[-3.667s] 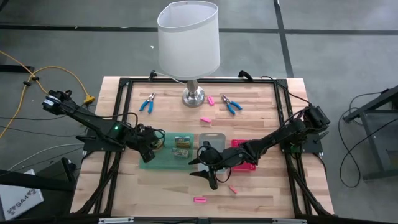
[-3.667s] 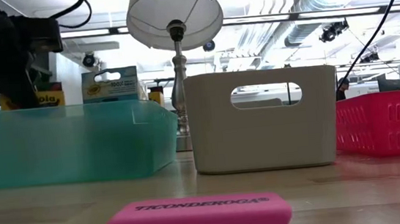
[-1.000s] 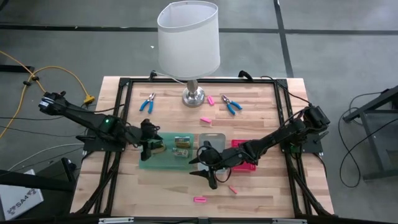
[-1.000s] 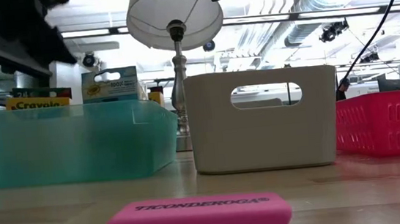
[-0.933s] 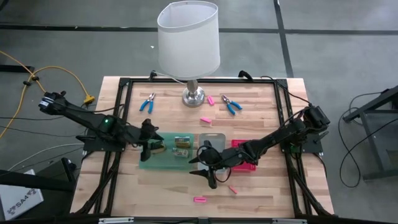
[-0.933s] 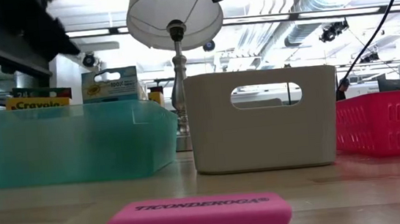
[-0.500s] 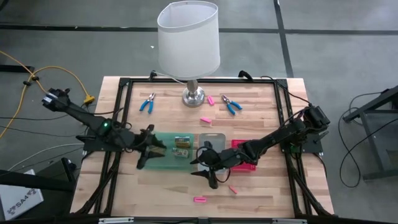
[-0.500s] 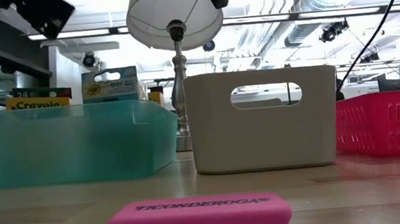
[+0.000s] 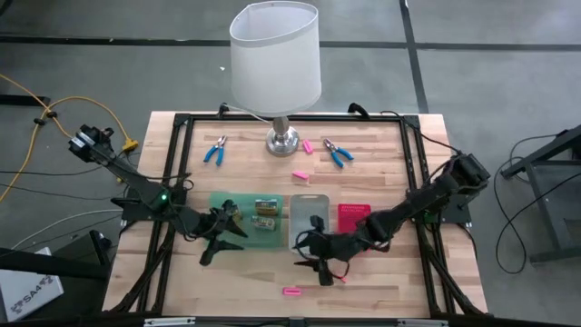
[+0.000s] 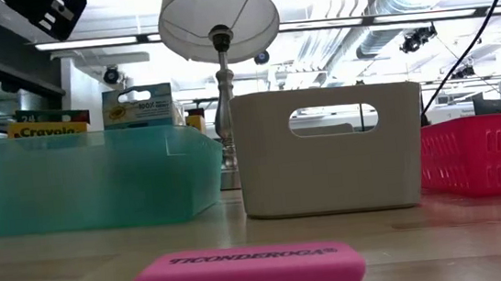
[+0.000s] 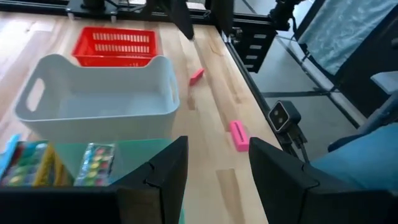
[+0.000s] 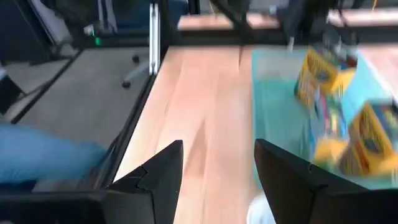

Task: Pick & Place School Supplies
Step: Put the blue hole puncher into the gray bin

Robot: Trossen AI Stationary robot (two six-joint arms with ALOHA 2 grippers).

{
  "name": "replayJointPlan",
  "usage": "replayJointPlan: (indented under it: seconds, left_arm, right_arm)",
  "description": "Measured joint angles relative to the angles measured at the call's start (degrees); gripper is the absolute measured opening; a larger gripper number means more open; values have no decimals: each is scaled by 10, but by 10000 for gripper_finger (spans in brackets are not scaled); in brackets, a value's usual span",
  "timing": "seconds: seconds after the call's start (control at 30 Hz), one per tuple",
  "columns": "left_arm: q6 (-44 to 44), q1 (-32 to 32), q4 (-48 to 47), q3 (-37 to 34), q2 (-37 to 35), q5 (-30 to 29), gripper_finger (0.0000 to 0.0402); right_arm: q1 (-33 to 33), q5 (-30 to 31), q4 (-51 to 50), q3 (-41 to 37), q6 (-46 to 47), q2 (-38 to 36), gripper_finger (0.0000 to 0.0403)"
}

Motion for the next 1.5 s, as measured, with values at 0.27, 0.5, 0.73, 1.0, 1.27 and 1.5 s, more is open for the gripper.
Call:
replayJointPlan:
  seconds: [0.27, 0.5, 0.73, 1.0, 1.27, 1.5]
  left_arm:
    - [25, -12, 40, 0, 36, -3, 166]
    - [25, -12, 73, 0, 63, -3, 166]
    - [24, -12, 81, 0, 82, -3, 166]
    - [24, -12, 96, 0, 83, -3, 166]
    - [24, -12, 96, 0, 83, -2, 166]
    - [24, -12, 96, 0, 83, -1, 166]
  right_arm:
    - [56, 19, -126, 1, 133, -50, 182]
    - [99, 16, -220, 0, 259, -54, 155]
    - [113, 17, -308, 0, 321, -54, 134]
    - [68, 18, -449, 0, 392, -54, 108]
    - [-27, 34, -480, 0, 387, -54, 86]
    - [-135, 32, -486, 0, 367, -74, 81]
